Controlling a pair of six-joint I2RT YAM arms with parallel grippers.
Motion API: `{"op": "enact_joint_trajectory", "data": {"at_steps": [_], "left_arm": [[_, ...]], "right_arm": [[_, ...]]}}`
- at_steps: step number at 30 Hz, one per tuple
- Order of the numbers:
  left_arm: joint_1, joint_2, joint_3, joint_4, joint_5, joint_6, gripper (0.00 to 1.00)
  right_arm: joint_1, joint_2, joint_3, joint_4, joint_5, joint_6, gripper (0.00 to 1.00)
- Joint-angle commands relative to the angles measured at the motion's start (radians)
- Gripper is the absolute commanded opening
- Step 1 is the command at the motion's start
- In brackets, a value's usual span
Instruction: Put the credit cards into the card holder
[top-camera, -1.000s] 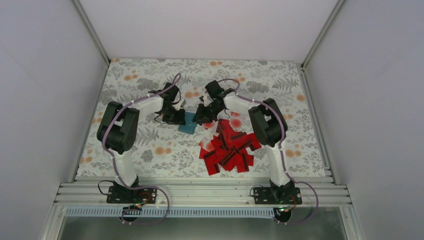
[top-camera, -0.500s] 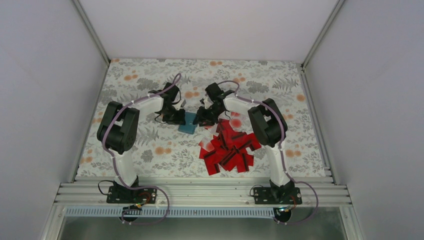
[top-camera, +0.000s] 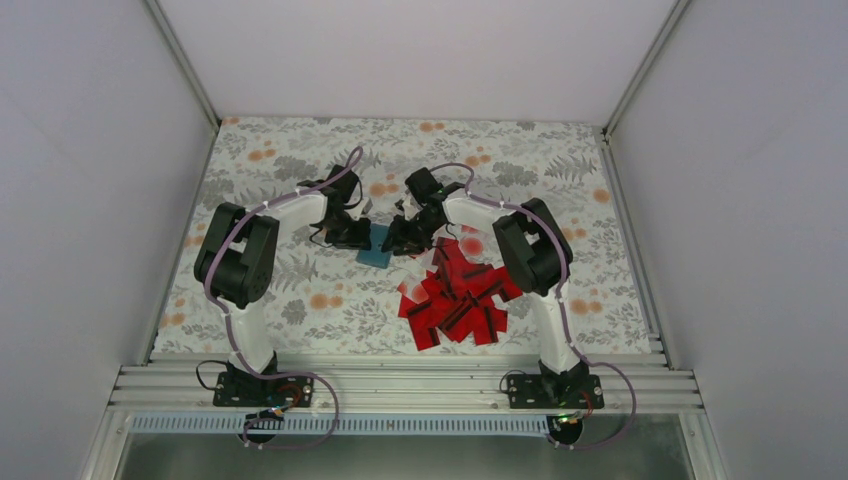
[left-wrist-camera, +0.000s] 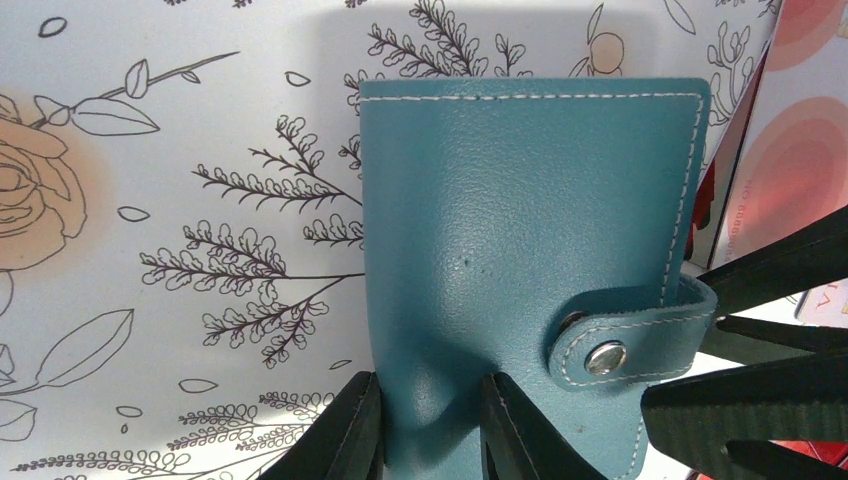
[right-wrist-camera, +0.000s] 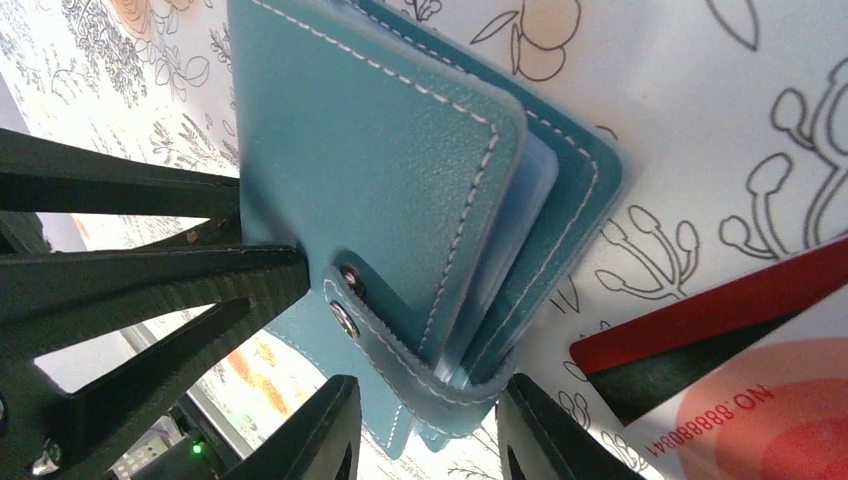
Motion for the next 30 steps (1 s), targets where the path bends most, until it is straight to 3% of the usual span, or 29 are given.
{"op": "enact_joint_trajectory", "data": {"at_steps": [1, 14, 30], "left_arm": [[-0.019, 0.041, 0.004, -0.002, -0.029, 0.001, 0.24], [-0.023, 0.041, 0.001, -0.002, -0.023, 0.001, 0.24], [-0.029, 0.038, -0.003, -0.005, -0.003, -0.001, 0.24]], "right_arm": [[0.011, -0.006, 0.018, 0.021, -0.013, 0.013, 0.35], [0.013, 0.028, 0.033, 0.077, -0.057, 0.054, 0.35], [0.024, 0.084, 0.088, 0.082, 0.021, 0.09, 0.33]]}}
